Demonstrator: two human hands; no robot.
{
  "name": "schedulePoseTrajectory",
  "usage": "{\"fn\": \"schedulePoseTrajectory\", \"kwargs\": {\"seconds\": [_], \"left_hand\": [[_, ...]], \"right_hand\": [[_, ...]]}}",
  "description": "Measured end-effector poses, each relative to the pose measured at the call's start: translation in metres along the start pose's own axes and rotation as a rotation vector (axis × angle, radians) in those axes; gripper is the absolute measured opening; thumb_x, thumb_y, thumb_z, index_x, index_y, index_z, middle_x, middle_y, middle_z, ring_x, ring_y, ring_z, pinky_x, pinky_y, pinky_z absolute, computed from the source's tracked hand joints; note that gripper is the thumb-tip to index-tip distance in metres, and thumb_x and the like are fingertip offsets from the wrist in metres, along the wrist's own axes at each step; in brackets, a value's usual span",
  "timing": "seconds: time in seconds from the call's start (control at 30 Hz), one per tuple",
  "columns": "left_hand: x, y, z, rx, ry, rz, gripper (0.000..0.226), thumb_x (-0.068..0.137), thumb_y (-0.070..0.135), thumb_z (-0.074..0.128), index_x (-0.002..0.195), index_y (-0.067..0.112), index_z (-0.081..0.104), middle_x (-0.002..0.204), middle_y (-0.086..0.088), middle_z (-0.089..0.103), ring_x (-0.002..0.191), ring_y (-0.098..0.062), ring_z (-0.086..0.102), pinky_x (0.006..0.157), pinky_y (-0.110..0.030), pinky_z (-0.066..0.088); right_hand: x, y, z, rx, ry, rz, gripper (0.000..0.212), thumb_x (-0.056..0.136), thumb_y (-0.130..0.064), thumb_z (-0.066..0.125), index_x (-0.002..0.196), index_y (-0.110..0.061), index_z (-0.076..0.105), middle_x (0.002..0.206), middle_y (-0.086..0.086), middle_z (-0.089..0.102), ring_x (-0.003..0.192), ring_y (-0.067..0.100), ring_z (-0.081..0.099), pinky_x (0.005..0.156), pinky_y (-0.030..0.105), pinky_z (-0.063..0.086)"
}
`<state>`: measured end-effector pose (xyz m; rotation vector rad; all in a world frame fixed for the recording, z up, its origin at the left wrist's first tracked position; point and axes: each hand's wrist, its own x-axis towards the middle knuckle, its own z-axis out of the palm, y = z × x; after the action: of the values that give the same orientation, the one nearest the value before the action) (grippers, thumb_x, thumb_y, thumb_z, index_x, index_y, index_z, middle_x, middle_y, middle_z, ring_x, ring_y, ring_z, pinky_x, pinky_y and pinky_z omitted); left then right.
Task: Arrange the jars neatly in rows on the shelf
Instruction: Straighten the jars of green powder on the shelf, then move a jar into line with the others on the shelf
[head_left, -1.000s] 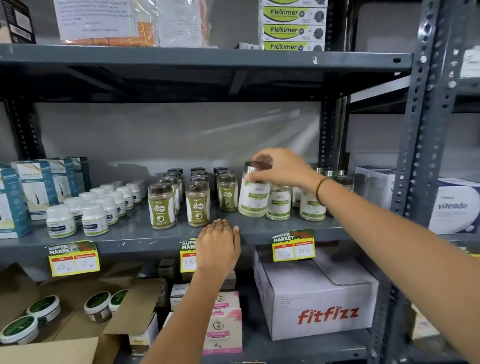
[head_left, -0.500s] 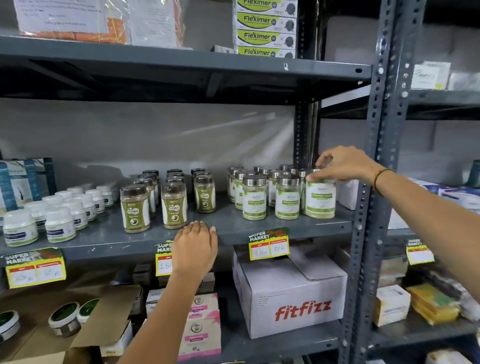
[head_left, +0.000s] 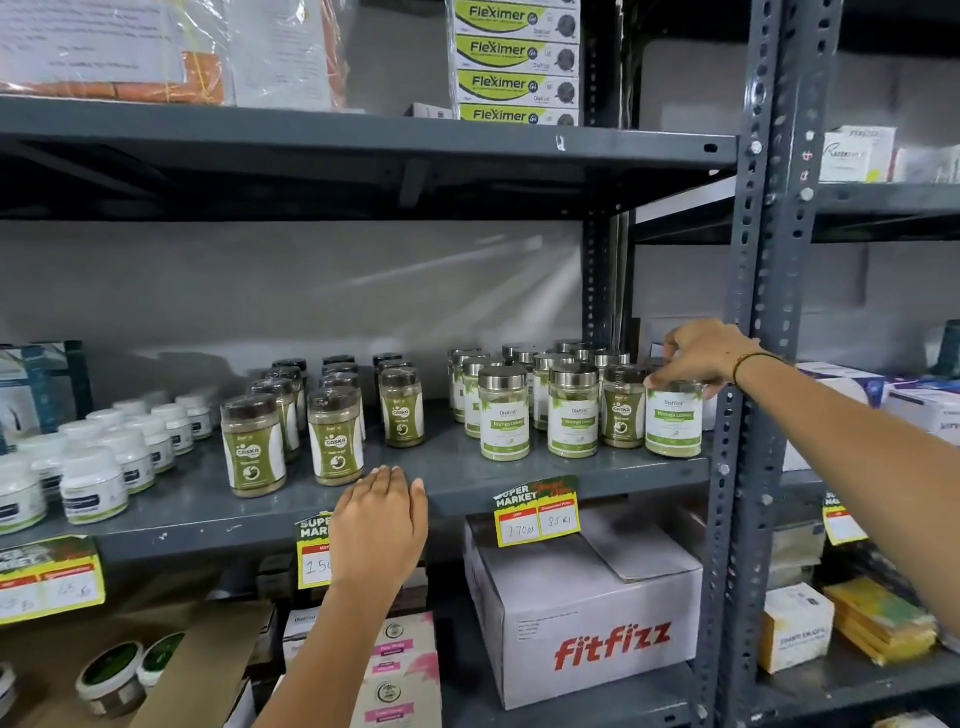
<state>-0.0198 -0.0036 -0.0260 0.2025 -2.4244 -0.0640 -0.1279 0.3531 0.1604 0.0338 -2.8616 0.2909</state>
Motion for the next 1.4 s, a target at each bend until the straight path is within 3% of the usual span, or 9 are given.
{"fn": "schedulePoseTrajectory", "kwargs": {"seconds": [0.53,0.63,0.77,0.93,1.1,1.4], "left_hand": [[-0.003,0.002,-0.005,0.014,-0.002,0.004,0.057,0.095,0.040,0.028,0.107,0.003,0.069,0.108,-0.015,0.072,0.106,-0.027,0.065,0.092,-0.041,0.050],[-0.003,0.001,-0.005,0.017,-0.001,0.005,0.056,0.095,0.040,0.029,0.108,0.003,0.069,0.108,-0.015,0.072,0.106,-0.027,0.065,0.092,-0.040,0.050],[-0.003,0.000,-0.004,0.022,-0.001,0.012,0.056,0.095,0.041,0.029,0.108,0.003,0.069,0.108,-0.015,0.072,0.105,-0.027,0.066,0.091,-0.041,0.051],[-0.003,-0.001,-0.004,0.031,0.007,0.026,0.057,0.095,0.041,0.029,0.108,0.004,0.070,0.108,-0.014,0.072,0.104,-0.026,0.066,0.090,-0.040,0.052],[-0.002,-0.001,-0.003,0.053,0.018,0.027,0.055,0.095,0.041,0.031,0.108,0.003,0.070,0.107,-0.015,0.072,0.103,-0.027,0.067,0.089,-0.040,0.052],[-0.002,-0.001,-0.002,0.064,0.022,0.025,0.052,0.095,0.040,0.034,0.109,0.004,0.070,0.109,-0.014,0.071,0.104,-0.026,0.066,0.091,-0.040,0.052]], "right_hand": [[-0.001,-0.003,0.013,-0.142,0.012,0.015,0.056,0.074,-0.061,0.071,0.100,-0.012,0.065,0.098,0.008,0.068,0.077,0.027,0.069,0.077,0.043,0.062],[-0.006,-0.010,0.010,-0.282,0.092,-0.025,0.060,0.079,-0.064,0.065,0.112,-0.014,0.061,0.106,0.008,0.066,0.094,0.030,0.066,0.078,0.039,0.055],[-0.002,-0.021,0.000,-0.375,0.249,-0.096,0.066,0.082,-0.066,0.059,0.128,-0.019,0.056,0.122,0.010,0.063,0.110,0.035,0.062,0.080,0.044,0.050],[0.017,-0.028,0.004,-0.165,-0.003,-0.185,0.077,0.083,-0.059,0.065,0.145,-0.018,0.045,0.144,0.011,0.052,0.127,0.032,0.053,0.102,0.043,0.047],[0.032,-0.033,0.015,-0.101,-0.199,-0.195,0.073,0.085,-0.051,0.069,0.145,-0.017,0.045,0.149,0.008,0.047,0.131,0.028,0.049,0.102,0.038,0.043],[0.040,-0.033,0.017,0.025,-0.197,-0.175,0.069,0.075,-0.045,0.081,0.133,-0.017,0.056,0.136,0.005,0.058,0.122,0.025,0.054,0.101,0.036,0.043]]}}
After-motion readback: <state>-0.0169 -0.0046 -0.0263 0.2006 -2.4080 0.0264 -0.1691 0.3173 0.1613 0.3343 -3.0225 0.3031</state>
